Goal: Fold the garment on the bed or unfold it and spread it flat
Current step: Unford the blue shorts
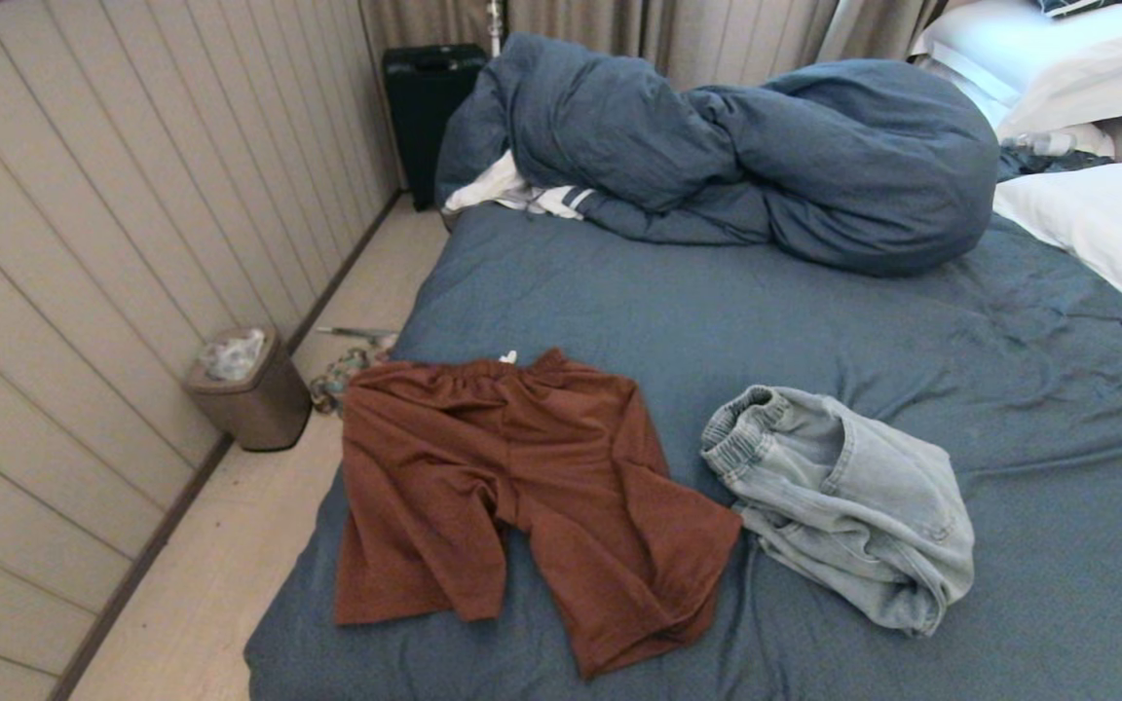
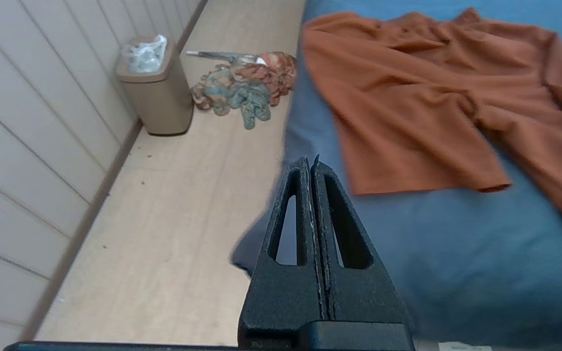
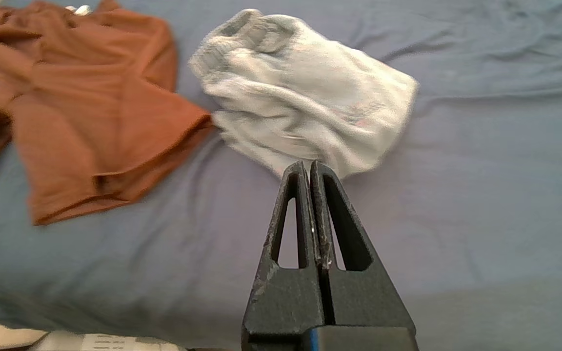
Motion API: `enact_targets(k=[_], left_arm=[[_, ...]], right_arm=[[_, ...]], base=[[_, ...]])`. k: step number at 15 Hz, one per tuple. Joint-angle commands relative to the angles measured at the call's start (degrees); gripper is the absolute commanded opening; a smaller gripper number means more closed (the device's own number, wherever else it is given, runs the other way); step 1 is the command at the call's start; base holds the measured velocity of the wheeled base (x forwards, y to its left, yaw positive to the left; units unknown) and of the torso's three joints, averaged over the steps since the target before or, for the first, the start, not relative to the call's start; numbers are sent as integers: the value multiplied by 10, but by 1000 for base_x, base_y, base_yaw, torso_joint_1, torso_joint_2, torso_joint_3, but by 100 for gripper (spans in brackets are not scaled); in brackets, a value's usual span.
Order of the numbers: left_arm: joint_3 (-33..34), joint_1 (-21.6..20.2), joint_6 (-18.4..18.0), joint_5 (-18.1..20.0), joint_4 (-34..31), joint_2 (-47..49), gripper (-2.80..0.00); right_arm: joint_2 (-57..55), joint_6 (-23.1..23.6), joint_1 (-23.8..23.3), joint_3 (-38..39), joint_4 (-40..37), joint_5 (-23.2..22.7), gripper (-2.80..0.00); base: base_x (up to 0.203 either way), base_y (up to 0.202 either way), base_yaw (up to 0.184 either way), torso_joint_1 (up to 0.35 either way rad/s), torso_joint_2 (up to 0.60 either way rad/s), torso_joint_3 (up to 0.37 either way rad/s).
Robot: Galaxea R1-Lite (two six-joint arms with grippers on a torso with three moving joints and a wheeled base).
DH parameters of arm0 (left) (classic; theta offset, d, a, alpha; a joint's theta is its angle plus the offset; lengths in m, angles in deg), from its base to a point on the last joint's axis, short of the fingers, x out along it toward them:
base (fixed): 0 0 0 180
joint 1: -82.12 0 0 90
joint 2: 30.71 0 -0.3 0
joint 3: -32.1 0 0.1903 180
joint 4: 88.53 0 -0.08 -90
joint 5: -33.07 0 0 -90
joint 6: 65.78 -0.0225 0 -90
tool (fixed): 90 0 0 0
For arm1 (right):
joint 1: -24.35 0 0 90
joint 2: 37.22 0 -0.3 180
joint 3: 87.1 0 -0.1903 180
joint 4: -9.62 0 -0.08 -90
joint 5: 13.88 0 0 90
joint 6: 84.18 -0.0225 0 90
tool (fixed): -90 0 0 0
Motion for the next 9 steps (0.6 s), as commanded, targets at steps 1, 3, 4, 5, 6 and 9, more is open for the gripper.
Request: enact_targets(k=[1,3,4,5,6,9], left_arm=[[0,0,1,0,0,0,-280],[0,0,1,1,0,0,-280],[0,0,1,0,0,1,-280],[0,0,0,0,0,1,-280],[0,0,0,0,0,1,-280],[0,0,0,1,0,0,-280]], right_arm=[[6,0,0,-1,0,0,-280],[6,0,0,0,0,0,-280],[6,0,0,0,0,0,-280],[6,0,0,0,0,0,-280],[7,0,0,0,0,0,-280],[6,0,0,0,0,0,-280]], base=[[0,-204,2,2,6,6],[0,-199,-1,1,5,2],[0,-179,4,0,2,0],[0,-153,1,2,5,2],[0,-82,2,1,4,-2],[0,0,0,0,0,0]])
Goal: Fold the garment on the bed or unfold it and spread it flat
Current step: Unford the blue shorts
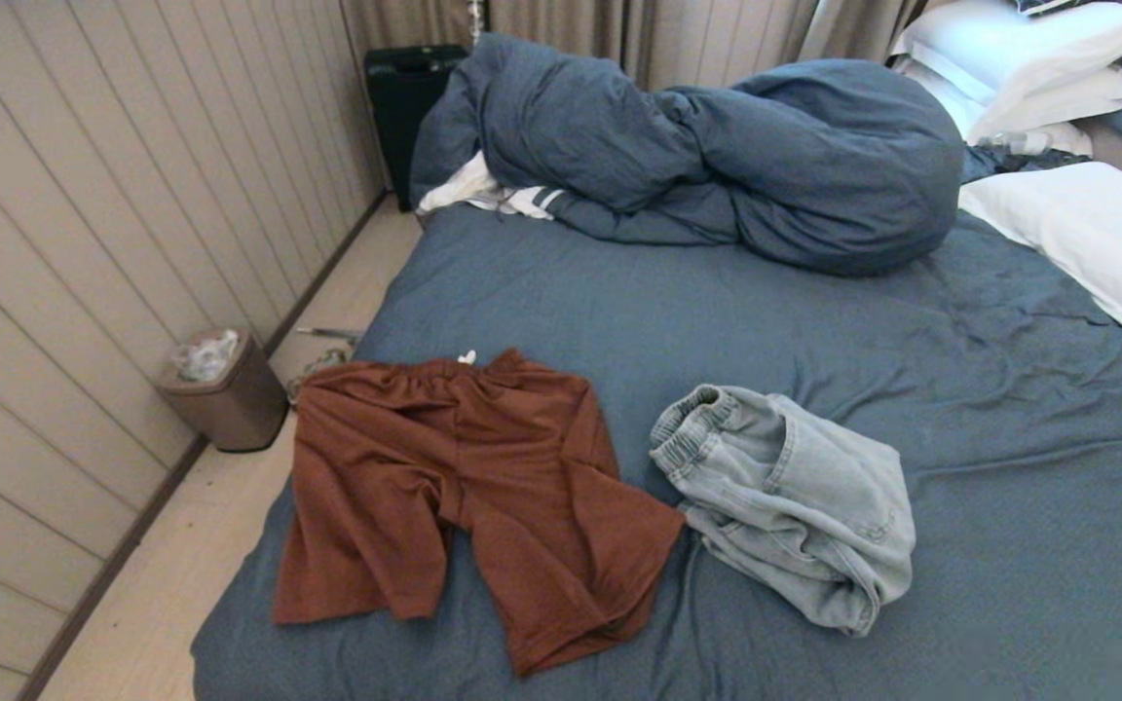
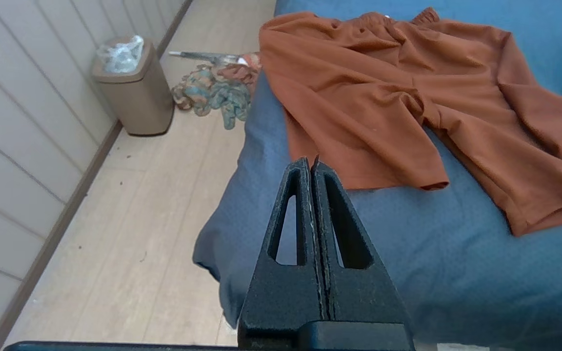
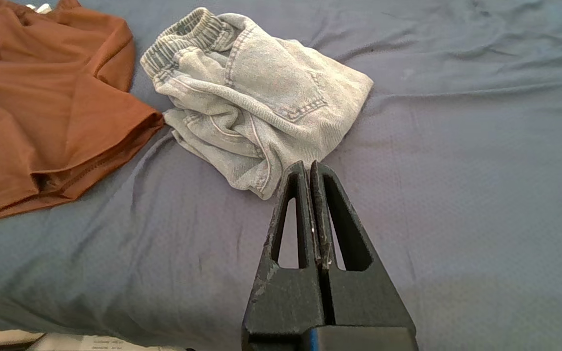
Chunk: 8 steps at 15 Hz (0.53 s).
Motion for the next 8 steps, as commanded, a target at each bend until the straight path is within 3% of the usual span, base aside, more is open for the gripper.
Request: enact_targets(k=[1,8], left_arm=[[0,-1,1,0,0,1,-280],[0,-1,7,-1,0,1,-280]], right_arm=[[6,0,0,0,0,0,-280],[6,0,1,0,0,0,-280]], base=[[0,0,0,0,0,0],[0,0,0,0,0,0]])
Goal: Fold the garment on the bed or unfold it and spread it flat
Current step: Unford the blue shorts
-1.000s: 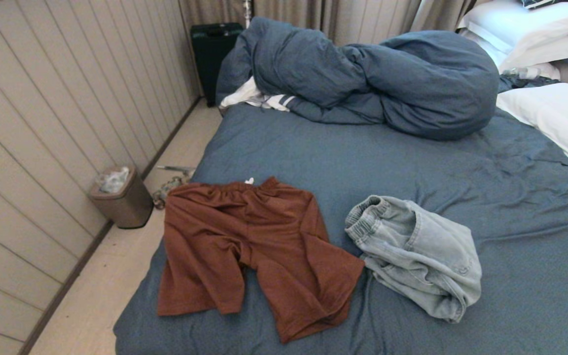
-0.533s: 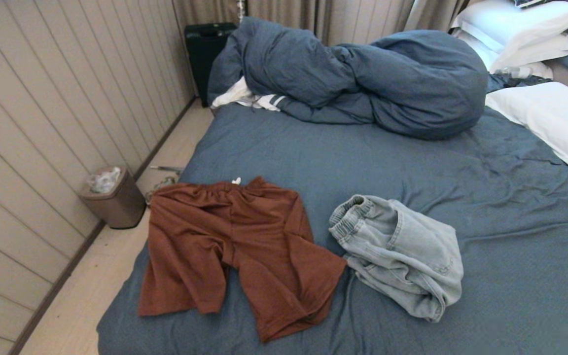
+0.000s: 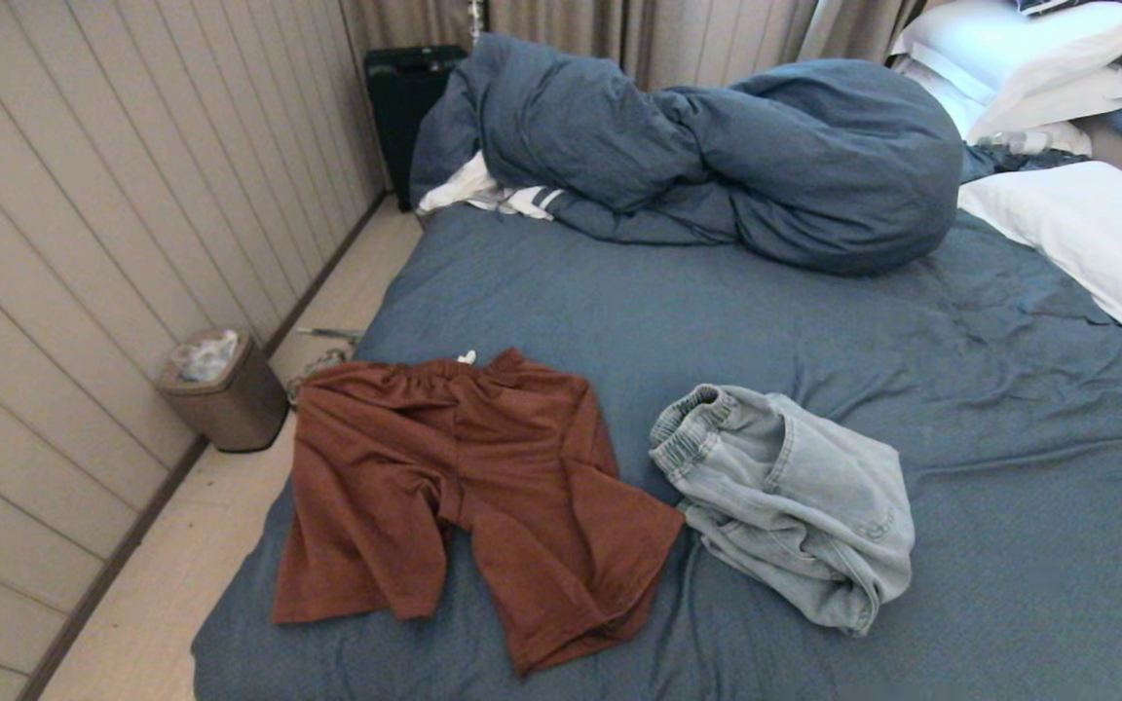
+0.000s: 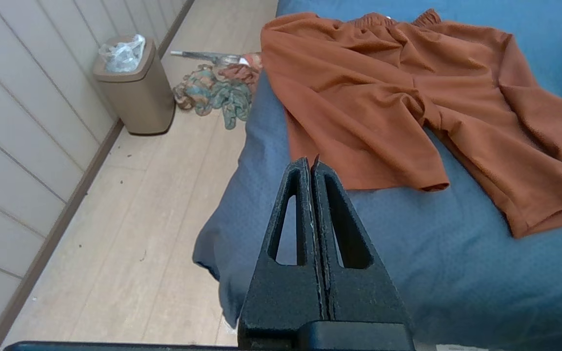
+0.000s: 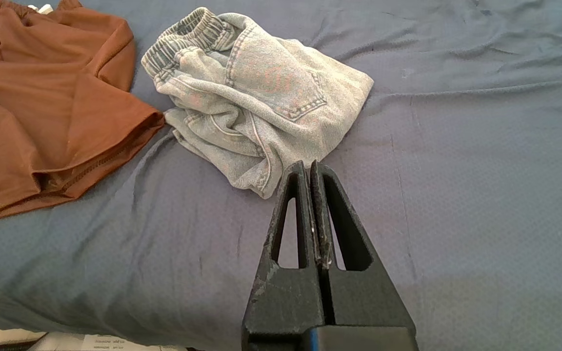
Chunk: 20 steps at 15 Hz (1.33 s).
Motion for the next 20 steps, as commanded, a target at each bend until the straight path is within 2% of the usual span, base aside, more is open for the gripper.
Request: enact_targets(k=[1,3,6,9,11,12,13,14,16,17,18,20], left_arm=[[0,0,2,-1,0,0,-280],[-20,0,0,0,-8,0,-280],[-116,-1,1,26,-49,54,-280],[-219,-2,29,77,-60,226,-280],[-290,3,60,115,-57,370,-280],[-329,21,83,128,-55,448,-280],[-365,54,108,131,-54,516,-280],[-394,109,133,123,-50,575,-280],[-431,270,172,66,-18,672,-280],[-445,324,187,30,16,730,-280],[-461,358,199,-2,56,785,-280],[-495,389,216,-44,117,869,-280]], right_arm=[[6,0,1,0,0,0,-280],[6,5,1,-1,0,-1,-280],[-10,11,1,-23,-30,-3,-280],[-135,5,2,-160,-83,-17,-280],[-292,-23,2,-268,-97,-22,-280],[-383,-44,2,-329,-102,-24,-280],[-470,-65,3,-391,-106,-25,-280],[-559,-88,3,-453,-110,-26,-280],[-740,-129,16,-570,-114,-27,-280],[-813,-144,25,-621,-116,-27,-280],[-884,-156,37,-671,-119,-26,-280],[-995,-165,66,-754,-124,-9,-280]], base=[[0,0,0,0,0,0],[0,0,0,0,0,0],[0,0,0,0,0,0],[0,0,0,0,0,0],[0,0,0,0,0,0],[0,0,0,0,0,0],[0,0,0,0,0,0],[0,0,0,0,0,0],[0,0,0,0,0,0],[0,0,0,0,0,0],[0,0,0,0,0,0],[0,0,0,0,0,0]])
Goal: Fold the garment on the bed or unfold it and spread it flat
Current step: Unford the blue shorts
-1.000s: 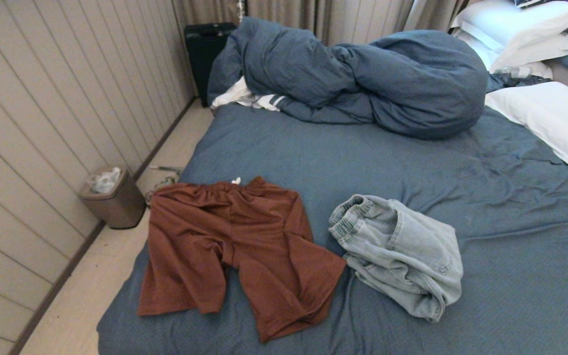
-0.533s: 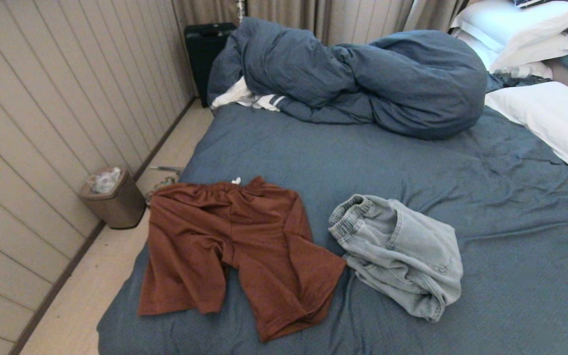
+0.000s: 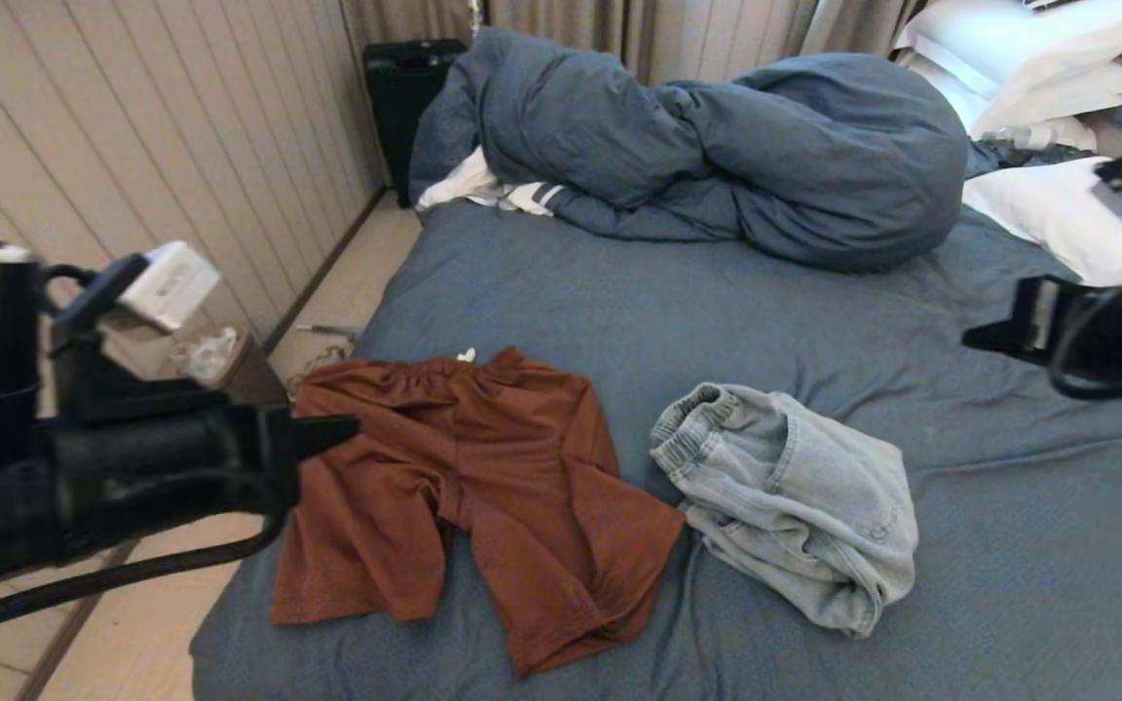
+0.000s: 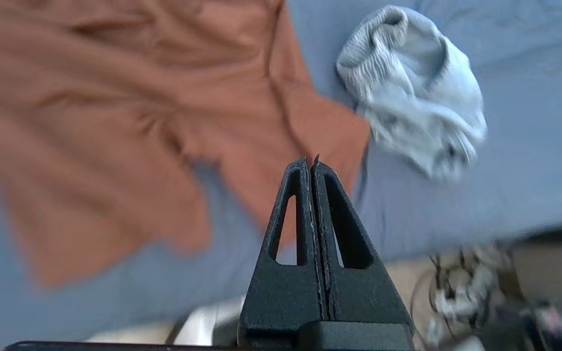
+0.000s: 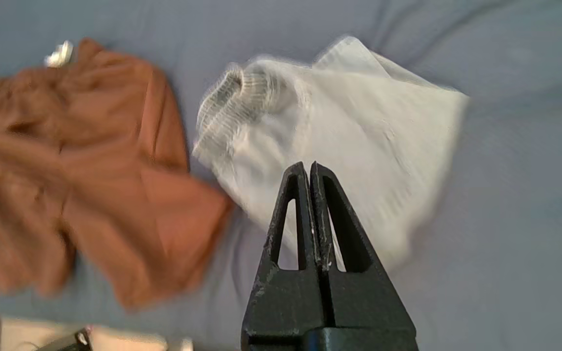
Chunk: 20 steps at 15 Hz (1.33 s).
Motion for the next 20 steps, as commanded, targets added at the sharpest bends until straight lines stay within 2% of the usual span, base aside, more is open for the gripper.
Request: enact_targets(k=[1,3,4,7,8,10,13,17,19,20], left_arm=[[-35,41,17,-34,57,145,-280],[-39,39,52,-42,72,162,-280],[-34,38,57,-37,72,163,-280],[-11,28,67,-27,72,165,-280],[-2,27,70,-21,73,169,-280],[15,28,78,-17,97,176,-280],[34,28,78,-18,143,190,-280],[37,28,78,-18,148,196,-280],[36,28,79,-18,148,202,-280],[36,27,79,-17,148,203,-280]], right_arm=[[-209,8,36,-88,-7,31,-280],[-285,35,68,-120,-9,101,-280],[-318,43,87,-137,-9,131,-280],[-386,49,130,-196,-11,162,-280],[-405,48,139,-214,-9,174,0],[-439,46,150,-262,-10,197,0],[-481,47,157,-306,-12,204,0],[-523,46,150,-351,-12,205,0],[-547,47,145,-390,-13,222,0],[-563,49,142,-408,-12,253,-280]], base=[[0,0,0,0,0,0],[0,0,0,0,0,0],[0,0,0,0,0,0],[0,0,0,0,0,0],[0,0,0,0,0,0],[0,0,0,0,0,0],[0,0,0,0,0,0],[0,0,0,0,0,0],[0,0,0,0,0,0],[0,0,0,0,0,0]])
